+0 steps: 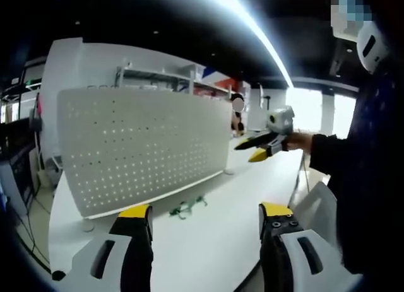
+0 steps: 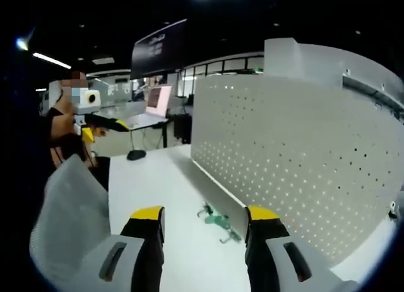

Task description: Insert the hook assembly into the mounting plate slot until the hook locks in place.

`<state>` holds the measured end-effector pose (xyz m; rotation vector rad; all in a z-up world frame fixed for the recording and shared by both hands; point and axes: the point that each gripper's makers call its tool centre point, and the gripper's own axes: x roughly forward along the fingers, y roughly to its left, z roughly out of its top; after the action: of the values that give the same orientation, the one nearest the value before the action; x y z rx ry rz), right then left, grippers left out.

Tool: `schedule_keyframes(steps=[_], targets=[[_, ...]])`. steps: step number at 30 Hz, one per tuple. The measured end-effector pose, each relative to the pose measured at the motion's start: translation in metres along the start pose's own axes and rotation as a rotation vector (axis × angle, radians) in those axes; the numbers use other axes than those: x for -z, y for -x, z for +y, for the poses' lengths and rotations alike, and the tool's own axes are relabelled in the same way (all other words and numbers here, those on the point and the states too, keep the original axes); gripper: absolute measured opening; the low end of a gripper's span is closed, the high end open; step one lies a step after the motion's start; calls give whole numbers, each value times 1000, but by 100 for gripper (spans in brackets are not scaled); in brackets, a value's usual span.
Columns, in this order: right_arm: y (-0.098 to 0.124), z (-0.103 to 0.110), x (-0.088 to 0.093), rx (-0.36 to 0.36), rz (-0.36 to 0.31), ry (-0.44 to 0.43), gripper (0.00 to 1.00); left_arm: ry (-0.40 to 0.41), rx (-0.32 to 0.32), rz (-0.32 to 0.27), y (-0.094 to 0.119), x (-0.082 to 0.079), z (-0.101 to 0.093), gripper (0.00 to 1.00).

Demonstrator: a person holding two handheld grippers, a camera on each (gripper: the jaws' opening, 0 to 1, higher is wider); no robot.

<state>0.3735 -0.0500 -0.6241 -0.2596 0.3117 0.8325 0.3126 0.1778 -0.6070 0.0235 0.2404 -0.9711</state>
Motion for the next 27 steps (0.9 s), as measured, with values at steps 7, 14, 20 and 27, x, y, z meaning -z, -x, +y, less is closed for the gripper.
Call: schedule_keyframes(steps=[7,14,20,27], targets=[[-37,-7,0,-56,1,-3,37,5,-10,-1,1,3,-1,68],[-71,-6,5,-105,17,-11,29,11,1,10,-4,8,-7,68],[-92,-7,10,-128,34,-3,26,10,9,13,-7,9,-8,68],[-111,-8,24,-142,79,9,23,11,21,23,-11,12,-11,68]])
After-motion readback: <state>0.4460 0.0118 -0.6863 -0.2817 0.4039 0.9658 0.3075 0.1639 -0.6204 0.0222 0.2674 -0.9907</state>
